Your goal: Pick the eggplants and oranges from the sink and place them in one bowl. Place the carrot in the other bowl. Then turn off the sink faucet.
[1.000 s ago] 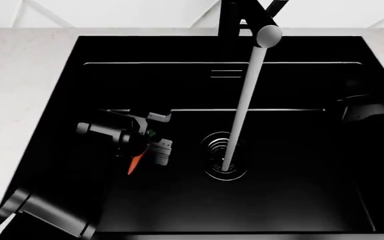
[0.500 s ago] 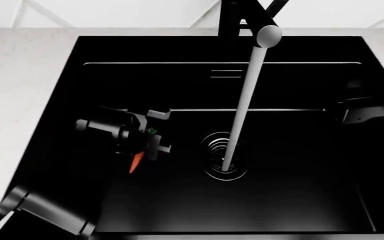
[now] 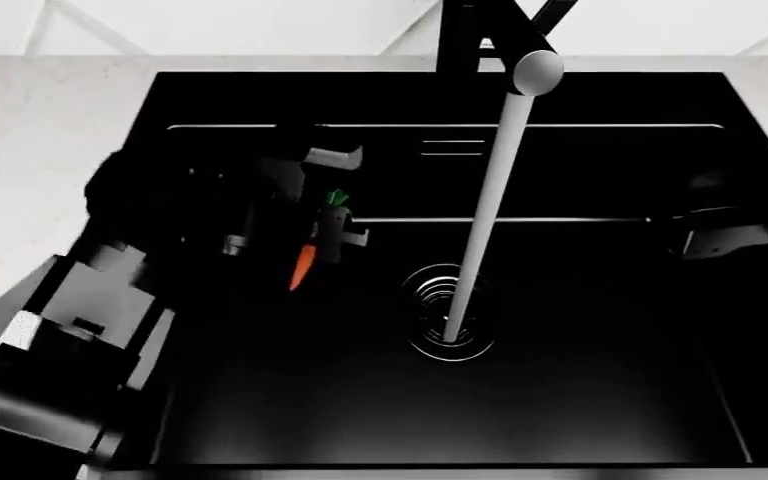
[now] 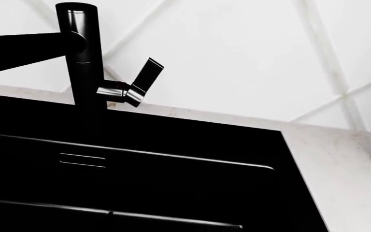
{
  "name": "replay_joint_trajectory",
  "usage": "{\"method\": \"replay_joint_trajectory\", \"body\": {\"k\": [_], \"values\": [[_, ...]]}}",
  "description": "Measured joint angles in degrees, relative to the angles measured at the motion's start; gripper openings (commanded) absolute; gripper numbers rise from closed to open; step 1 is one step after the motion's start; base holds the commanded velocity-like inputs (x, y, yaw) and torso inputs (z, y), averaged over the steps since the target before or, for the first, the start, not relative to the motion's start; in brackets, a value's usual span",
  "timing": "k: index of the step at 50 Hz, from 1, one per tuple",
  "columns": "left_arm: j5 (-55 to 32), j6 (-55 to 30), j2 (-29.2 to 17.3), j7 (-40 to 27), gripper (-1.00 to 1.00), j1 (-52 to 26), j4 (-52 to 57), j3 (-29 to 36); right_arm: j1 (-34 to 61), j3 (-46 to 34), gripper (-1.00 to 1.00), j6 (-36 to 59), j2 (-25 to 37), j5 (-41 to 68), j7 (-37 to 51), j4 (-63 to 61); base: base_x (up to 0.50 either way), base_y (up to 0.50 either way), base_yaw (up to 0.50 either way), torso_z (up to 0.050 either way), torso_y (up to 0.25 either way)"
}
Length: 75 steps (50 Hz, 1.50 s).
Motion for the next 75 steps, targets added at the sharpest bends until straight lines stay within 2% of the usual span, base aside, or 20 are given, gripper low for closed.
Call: {"method": "replay_joint_trajectory", "body": {"k": [6,13,20,28,44,75], "values": [[-9.77,-8.78,-4.34,-10.69,-1.00,1.77,14.38,-6.72,-0.38,0.08,1.00,-0.33,0.16,0.03,-0.05,-0.08,0.00,0.00,0.00,0.000,0.000],[-25.90,-16.23,-8.40,-27.04,-1.00,3.81,26.99,-13.69,-1.37,0.52,1.00,-0.84,0.34,-0.12,-0.13,-0.33,0.00,0.00,0.00,0.000,0.000],[-41.11,-18.43,-12.12,-40.77,-1.00,4.92,35.74,-16.87,-1.69,0.38,1.00,-1.19,0.33,-0.26,-0.07,-0.39,0.00,0.00,0.00,0.000,0.000],[-51.26,-18.46,-15.30,-49.17,-1.00,5.66,41.68,-18.62,-2.09,0.32,1.00,-1.58,0.33,-0.10,0.17,-0.52,0.00,0.00,0.00,0.000,0.032],[-59.67,-16.69,-18.16,-55.28,-1.00,6.44,47.14,-19.14,-3.15,0.51,1.00,-2.32,0.47,0.67,0.73,-0.98,0.00,0.00,0.00,0.000,0.086],[-62.66,-13.98,-20.19,-55.86,-1.00,7.05,50.28,-18.15,-5.57,0.99,1.00,-3.93,0.60,0.17,0.39,-1.67,0.00,0.00,0.00,0.000,0.125]]}}
